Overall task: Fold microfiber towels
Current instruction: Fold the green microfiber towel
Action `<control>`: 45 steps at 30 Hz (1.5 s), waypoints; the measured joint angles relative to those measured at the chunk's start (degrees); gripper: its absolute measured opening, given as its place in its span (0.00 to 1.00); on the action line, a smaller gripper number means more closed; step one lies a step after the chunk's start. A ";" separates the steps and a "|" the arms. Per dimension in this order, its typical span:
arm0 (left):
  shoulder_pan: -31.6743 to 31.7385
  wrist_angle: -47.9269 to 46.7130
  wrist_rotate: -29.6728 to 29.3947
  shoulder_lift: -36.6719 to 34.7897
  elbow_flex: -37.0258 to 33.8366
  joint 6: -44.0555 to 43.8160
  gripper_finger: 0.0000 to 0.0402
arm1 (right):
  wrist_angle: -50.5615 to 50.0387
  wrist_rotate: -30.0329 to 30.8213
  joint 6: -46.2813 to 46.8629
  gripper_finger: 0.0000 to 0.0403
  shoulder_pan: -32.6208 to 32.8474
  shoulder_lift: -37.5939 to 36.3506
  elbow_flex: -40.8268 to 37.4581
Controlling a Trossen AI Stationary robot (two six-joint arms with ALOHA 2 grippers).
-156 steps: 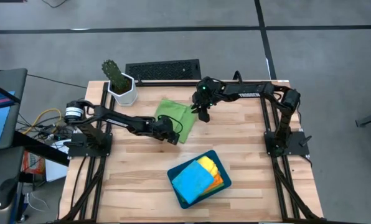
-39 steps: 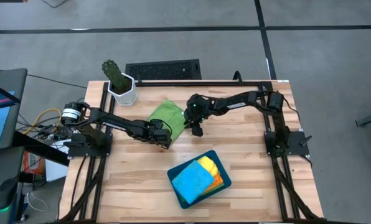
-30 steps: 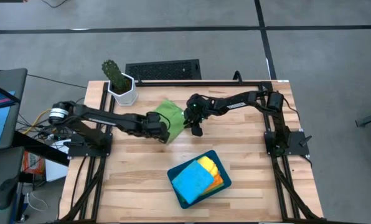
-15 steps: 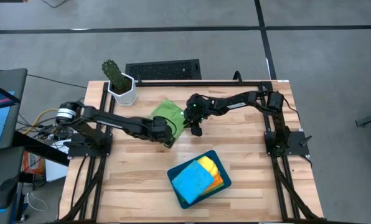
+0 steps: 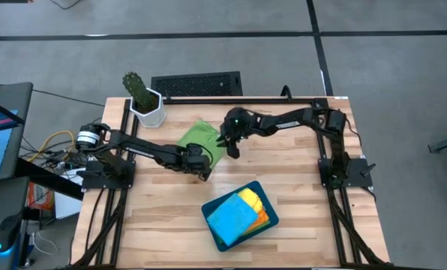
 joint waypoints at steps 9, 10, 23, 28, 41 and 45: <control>0.18 2.84 0.31 0.01 0.00 1.29 0.28 | 0.53 4.41 1.08 0.33 0.71 6.25 0.05; 0.24 3.13 0.58 0.02 0.00 1.40 0.32 | 0.36 4.12 1.27 0.33 0.51 6.33 0.06; 1.27 -6.01 4.04 -4.58 -0.02 0.15 0.58 | 0.57 4.25 2.31 0.33 0.38 6.11 -0.06; 0.46 -7.50 -0.84 -12.64 -0.04 -3.86 0.52 | 0.69 4.24 2.31 0.33 0.38 6.11 -0.09; -2.08 25.76 -3.31 -12.38 -16.66 -6.59 0.32 | 0.65 4.24 2.33 0.33 0.38 6.11 -0.12; -1.80 24.61 -4.92 -9.35 -16.95 -6.78 0.23 | 0.60 4.20 2.33 0.33 0.37 6.11 -0.12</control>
